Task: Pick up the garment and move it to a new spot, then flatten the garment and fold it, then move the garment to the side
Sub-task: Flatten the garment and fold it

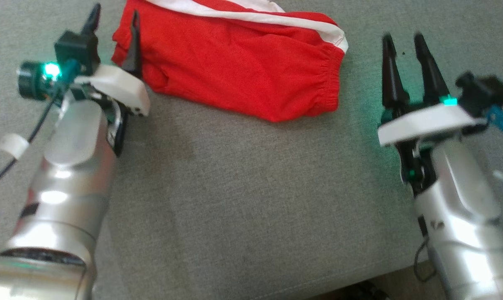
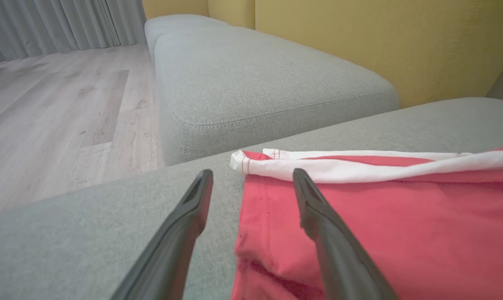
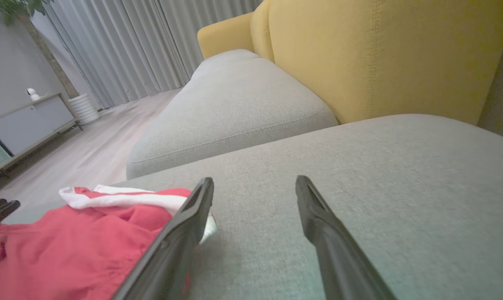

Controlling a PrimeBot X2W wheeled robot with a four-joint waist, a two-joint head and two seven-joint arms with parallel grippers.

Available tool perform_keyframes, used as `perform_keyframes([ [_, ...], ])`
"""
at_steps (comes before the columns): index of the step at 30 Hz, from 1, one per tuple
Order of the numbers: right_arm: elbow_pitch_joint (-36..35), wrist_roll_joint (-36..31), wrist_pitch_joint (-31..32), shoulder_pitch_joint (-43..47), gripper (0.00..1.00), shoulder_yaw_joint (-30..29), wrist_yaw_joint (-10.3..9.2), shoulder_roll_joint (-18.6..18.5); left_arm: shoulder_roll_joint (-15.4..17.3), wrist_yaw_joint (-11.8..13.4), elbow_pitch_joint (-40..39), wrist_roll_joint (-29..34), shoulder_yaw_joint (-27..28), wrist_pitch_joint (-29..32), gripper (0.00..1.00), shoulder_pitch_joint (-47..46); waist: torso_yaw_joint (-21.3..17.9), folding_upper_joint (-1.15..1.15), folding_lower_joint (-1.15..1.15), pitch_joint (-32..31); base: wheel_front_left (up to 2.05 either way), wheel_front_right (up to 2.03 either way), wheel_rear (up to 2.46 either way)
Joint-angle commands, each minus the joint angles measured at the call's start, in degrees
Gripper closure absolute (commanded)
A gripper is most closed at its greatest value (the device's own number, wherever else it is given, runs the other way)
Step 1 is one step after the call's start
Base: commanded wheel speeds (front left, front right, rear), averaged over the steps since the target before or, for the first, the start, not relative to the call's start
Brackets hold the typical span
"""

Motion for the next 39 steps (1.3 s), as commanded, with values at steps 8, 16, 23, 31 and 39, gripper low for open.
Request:
perform_keyframes([
  [8,-5.4,-9.4,-0.6,6.9,0.0,-7.4,-0.04,3.0,-1.3,1.7,-3.4,-2.3,4.0,-0.3,0.0,4.2,-0.3,0.0,0.01,-0.3,0.0,0.0,0.0],
  [16,-4.7,-10.0,-0.6,8.1,0.0,-7.6,-0.04,3.5,-0.4,4.4,6.0,-1.7,4.2,0.1,0.0,4.2,-1.8,0.0,0.01,-0.7,0.0,0.0,0.0],
  [23,-3.8,-8.6,-0.6,8.6,0.0,-7.8,-0.04,3.5,-2.3,1.3,11.7,-3.2,3.4,3.8,1.0,5.1,-0.9,0.0,0.01,-2.9,0.0,0.0,0.0],
  [31,-2.7,-8.0,-0.6,10.2,0.0,-7.6,-0.04,3.5,-3.6,-0.9,12.1,-5.9,3.9,2.0,1.0,7.0,1.5,0.0,0.01,-7.7,0.0,0.0,0.0],
  [39,0.3,-8.2,-0.6,15.7,0.0,-8.1,-0.04,3.5,-4.2,1.5,4.3,-8.6,5.9,-0.2,1.0,17.5,7.0,0.0,0.01,-16.3,0.0,0.0,0.0],
])
